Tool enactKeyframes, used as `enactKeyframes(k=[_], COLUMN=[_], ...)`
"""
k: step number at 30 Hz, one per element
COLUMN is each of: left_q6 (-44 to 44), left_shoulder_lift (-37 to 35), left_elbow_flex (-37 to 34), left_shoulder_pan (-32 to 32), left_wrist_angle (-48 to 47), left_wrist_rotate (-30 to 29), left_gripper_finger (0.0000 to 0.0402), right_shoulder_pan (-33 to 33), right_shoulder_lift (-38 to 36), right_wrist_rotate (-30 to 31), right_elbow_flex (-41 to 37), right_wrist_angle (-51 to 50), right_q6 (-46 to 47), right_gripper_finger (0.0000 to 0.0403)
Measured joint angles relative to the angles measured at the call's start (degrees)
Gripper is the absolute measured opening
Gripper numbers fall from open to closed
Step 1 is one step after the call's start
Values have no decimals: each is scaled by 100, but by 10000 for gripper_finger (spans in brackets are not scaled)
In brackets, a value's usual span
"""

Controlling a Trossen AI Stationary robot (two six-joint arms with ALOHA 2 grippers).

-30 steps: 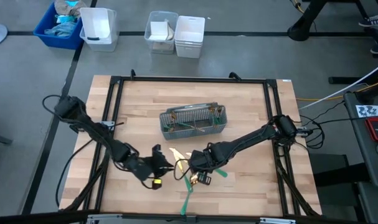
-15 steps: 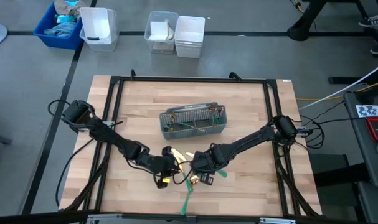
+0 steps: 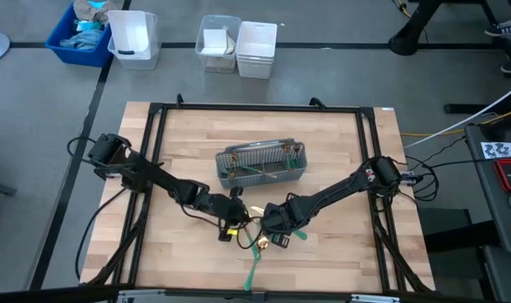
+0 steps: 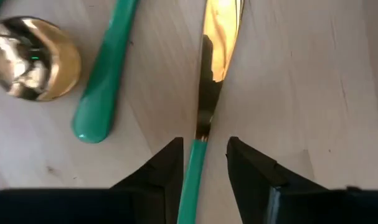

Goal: Sort silverware
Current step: Put the green knife in the gray silverware basket

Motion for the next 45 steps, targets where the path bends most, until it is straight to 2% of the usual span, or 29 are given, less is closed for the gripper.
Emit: enactKeyframes(k=[8,13,24,32,41,45], left_q6=[147,550,1335,1287,1283,1282], left_shoulder_lift=[626,798,815,816,816,816], left_elbow_flex=[1,4,4,4,4,4], left_shoulder_pan=[341,428,461,446,448,448], left_wrist_angle=[489,545,859,885,887,887], left_wrist_rotate=[1,-3,-7,139,147,148], left_gripper_finger=[5,21,56,62,127,141], right_shoulder_pan=[-2,-2,-2,-11,-11,-56], right_shoulder_lift=[-11,-39,-22,-13,-11,-11], right_wrist_rotate=[-104,-164,-308,-507,-551,-669], right_elbow_flex=[-460,-646,-671,-674,-676,-676], right_wrist_angle=[478,702,899,1093,1147,1175], right_q6=[7,-11,-48,-44,-44,-42], right_gripper_finger=[124,119,14,41,25,29])
